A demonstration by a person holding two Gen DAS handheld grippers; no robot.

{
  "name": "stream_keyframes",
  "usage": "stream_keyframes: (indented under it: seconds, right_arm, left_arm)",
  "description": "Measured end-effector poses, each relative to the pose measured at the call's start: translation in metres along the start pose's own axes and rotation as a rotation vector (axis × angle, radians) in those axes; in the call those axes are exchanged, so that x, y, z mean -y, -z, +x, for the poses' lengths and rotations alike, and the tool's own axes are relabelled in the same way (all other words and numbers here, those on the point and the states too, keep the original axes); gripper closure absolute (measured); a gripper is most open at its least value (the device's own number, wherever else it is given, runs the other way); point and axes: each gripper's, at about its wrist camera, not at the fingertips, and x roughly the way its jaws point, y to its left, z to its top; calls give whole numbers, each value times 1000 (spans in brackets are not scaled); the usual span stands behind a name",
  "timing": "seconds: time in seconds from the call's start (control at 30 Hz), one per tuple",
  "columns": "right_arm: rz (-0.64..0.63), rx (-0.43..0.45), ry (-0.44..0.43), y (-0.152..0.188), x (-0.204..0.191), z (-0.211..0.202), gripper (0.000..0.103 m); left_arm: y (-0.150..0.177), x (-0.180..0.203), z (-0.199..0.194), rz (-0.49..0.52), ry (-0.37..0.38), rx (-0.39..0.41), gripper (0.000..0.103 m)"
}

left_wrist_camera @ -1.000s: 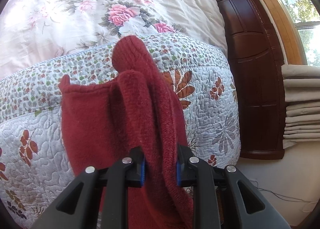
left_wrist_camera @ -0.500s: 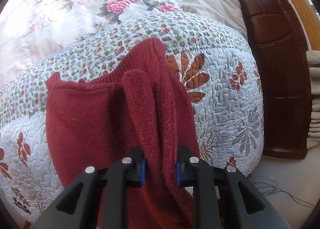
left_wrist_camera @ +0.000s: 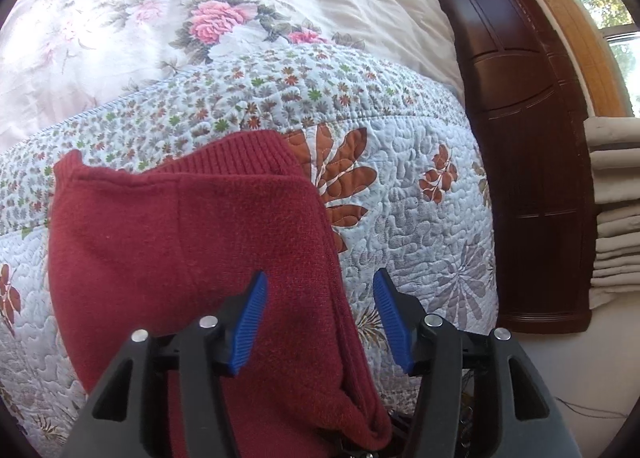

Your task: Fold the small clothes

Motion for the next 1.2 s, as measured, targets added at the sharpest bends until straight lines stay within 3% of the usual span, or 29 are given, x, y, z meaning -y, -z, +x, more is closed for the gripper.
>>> stream_keyframes:
  seconds: [0.1,0.2,0.33,0.4,0.43,0.47,0.5,0.53,0.7,0.8,0.9,0.93,1.0,1.1,1.17,1.2]
  right_arm:
    - [76,-59,-121,-4,17,0,66]
    - [102,-86,-190,-15,24,-4,33]
    - [106,-146,-251,-35,24,2,25]
    - [84,-208,-228,-43,19,14,25]
    - [74,-245,-221,-45,17,22,31]
    - [64,-276,-223,-46,14,29,42]
    - [45,-305,-209,-47,11,33,80]
    - [22,-311,-179,-48,8,32,87]
    - [15,-261,-197,-55,6,-10,90]
    - [53,-290,-151,-48,31,-2,89]
    - [64,-306,-44,-40,55,14,78]
    - [54,-288,-46,-42,55,9,76]
    - [55,-227,-88,-55,48,-12,73]
    - [35,-73,-68,-94,34,-37,73]
    - [44,-67,-97,-125,29,-26,73]
    - [28,-80,-100,-138,27,-16,66]
  left_arm:
    - [24,-26,-29,-70,78,54,41]
    - [59,-53,-53,-108,128,85,40]
    - [110,-77,-74,-105,165,132,37]
    - [129,-88,-73,-117,181,133,36]
    - [135,-94,-71,-131,200,130,36]
    - [140,-100,-68,-148,220,126,36]
    - [144,-105,-65,-167,239,124,36]
    - [148,-108,-63,-182,258,123,36]
    - [152,-92,-62,-122,358,125,37]
    - [150,-85,-49,-102,386,88,36]
    - [150,-91,-15,-129,372,9,37]
    - [152,-95,-7,-142,366,-4,37]
    - [155,-101,-1,-158,379,-1,37]
    - [159,-106,-4,-158,423,22,36]
    - [163,-109,-2,-154,439,28,36]
    - [164,-111,-1,-155,448,27,36]
